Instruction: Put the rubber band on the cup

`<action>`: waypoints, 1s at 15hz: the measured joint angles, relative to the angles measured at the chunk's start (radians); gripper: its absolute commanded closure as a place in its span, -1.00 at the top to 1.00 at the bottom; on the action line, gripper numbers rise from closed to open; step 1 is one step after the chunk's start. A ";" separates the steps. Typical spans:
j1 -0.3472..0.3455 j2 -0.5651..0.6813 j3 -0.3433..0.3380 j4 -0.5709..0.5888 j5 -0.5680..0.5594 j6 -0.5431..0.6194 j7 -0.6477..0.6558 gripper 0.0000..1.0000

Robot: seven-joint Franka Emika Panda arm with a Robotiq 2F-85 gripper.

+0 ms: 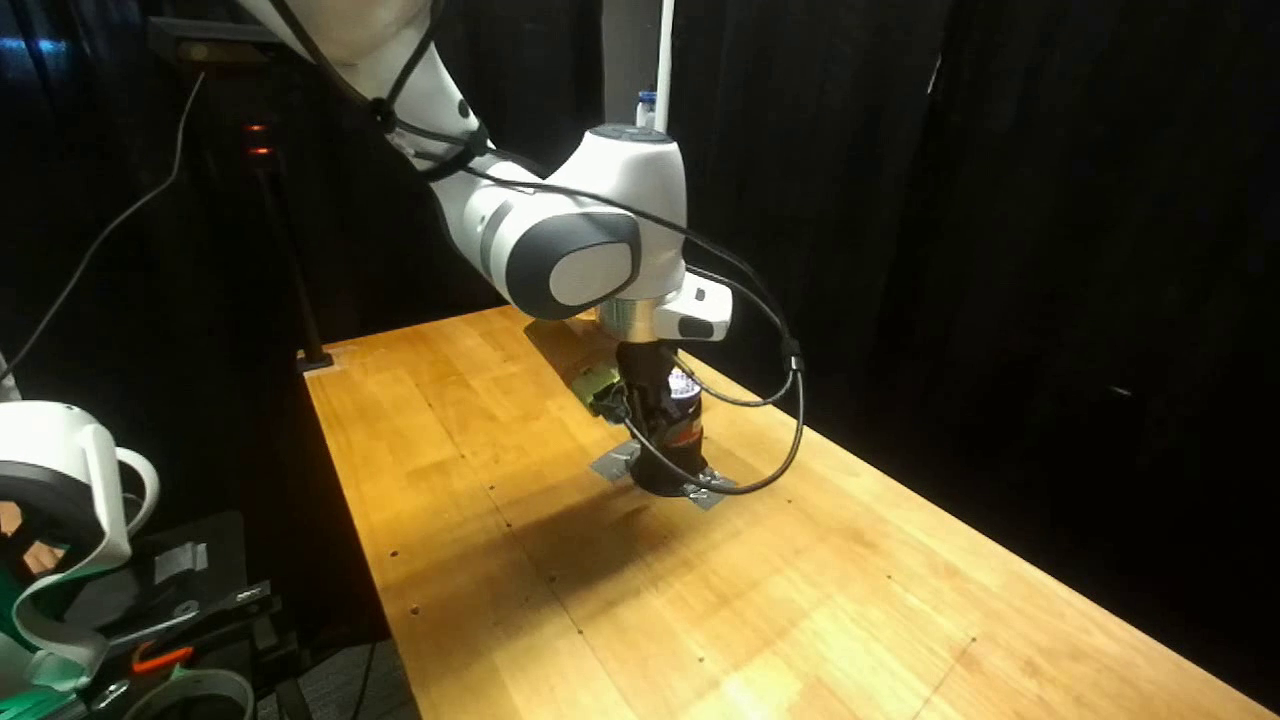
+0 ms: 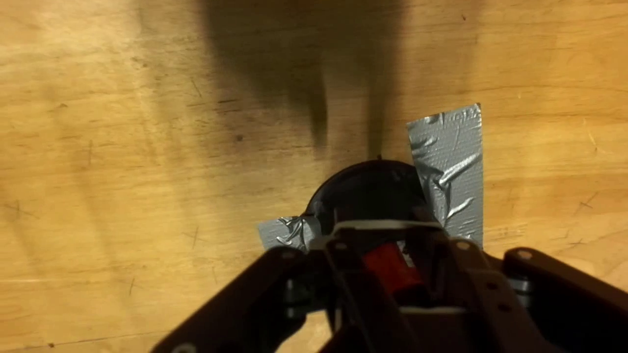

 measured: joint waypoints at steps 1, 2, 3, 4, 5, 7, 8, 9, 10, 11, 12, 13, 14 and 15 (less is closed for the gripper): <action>0.002 -0.009 -0.002 -0.036 0.000 0.081 0.016 -0.87; 0.008 -0.014 -0.008 -0.070 0.000 0.167 0.038 -0.95; 0.014 -0.015 -0.015 -0.101 0.000 0.251 0.059 -0.95; 0.020 -0.015 -0.022 -0.129 0.000 0.331 0.078 -0.94; 0.028 -0.015 -0.032 -0.158 0.000 0.416 0.096 -0.88; 0.045 -0.010 -0.054 -0.213 0.000 0.563 0.120 -0.83; 0.057 -0.007 -0.069 -0.239 0.000 0.622 0.127 -0.82; 0.067 -0.005 -0.080 -0.264 0.000 0.677 0.133 -0.83; 0.069 -0.004 -0.082 -0.286 0.006 0.727 0.133 -0.84; 0.066 -0.002 -0.077 -0.308 0.009 0.775 0.133 -0.85; 0.057 -0.001 -0.064 -0.328 0.009 0.823 0.137 -0.84; 0.041 0.001 -0.042 -0.348 0.008 0.876 0.145 -0.86; 0.021 0.003 -0.019 -0.366 -0.001 0.927 0.157 -0.83; -0.004 0.006 0.005 -0.385 -0.024 0.979 0.177 -0.83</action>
